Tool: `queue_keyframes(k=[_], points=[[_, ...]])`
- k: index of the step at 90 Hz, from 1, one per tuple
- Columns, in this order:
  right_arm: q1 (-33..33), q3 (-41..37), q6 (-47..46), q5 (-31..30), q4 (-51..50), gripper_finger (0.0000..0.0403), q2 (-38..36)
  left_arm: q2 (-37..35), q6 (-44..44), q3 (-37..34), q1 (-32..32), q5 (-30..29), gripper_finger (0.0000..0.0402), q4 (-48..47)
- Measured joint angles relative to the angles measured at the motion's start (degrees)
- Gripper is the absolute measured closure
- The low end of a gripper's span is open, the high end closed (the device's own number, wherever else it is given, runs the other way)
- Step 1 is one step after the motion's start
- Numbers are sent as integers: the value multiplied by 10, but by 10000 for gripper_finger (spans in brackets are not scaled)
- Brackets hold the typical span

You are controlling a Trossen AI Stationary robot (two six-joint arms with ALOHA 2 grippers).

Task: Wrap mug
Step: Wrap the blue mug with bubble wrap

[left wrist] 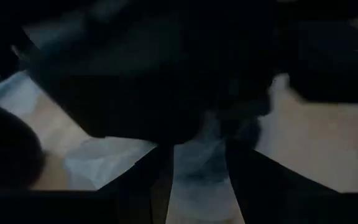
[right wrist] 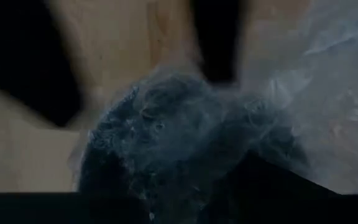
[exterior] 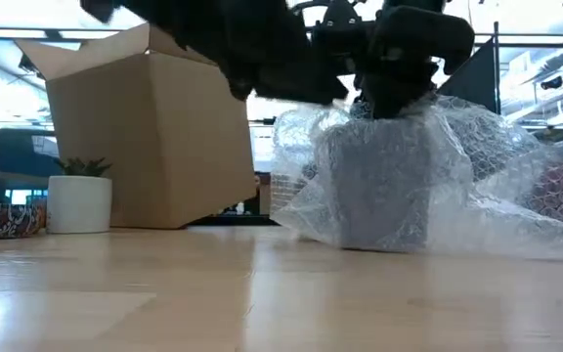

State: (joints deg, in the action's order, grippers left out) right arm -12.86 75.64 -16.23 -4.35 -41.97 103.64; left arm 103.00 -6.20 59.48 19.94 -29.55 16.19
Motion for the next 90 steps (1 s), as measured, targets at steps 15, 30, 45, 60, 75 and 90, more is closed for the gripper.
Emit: queue_keyframes(k=[15, 30, 45, 60, 75, 90], points=[[0, 0, -2, 1, 4, 273, -1, 27, 0, 6, -12, 39, 273, 16], [-3, 4, -3, -1, -3, 273, -3, 26, 2, 7, -12, 44, 273, 14], [-9, 35, -7, -3, -41, 273, -9, 25, 4, 11, -12, 46, 273, 11], [-11, 79, -29, -2, -119, 273, -12, 24, 4, 11, -12, 48, 273, 7], [-17, 123, -46, -18, -158, 273, -12, 24, 4, 11, -12, 48, 273, 3], [-29, 119, -21, -46, -106, 274, -12, 24, 10, 11, -12, 48, 273, 2]])
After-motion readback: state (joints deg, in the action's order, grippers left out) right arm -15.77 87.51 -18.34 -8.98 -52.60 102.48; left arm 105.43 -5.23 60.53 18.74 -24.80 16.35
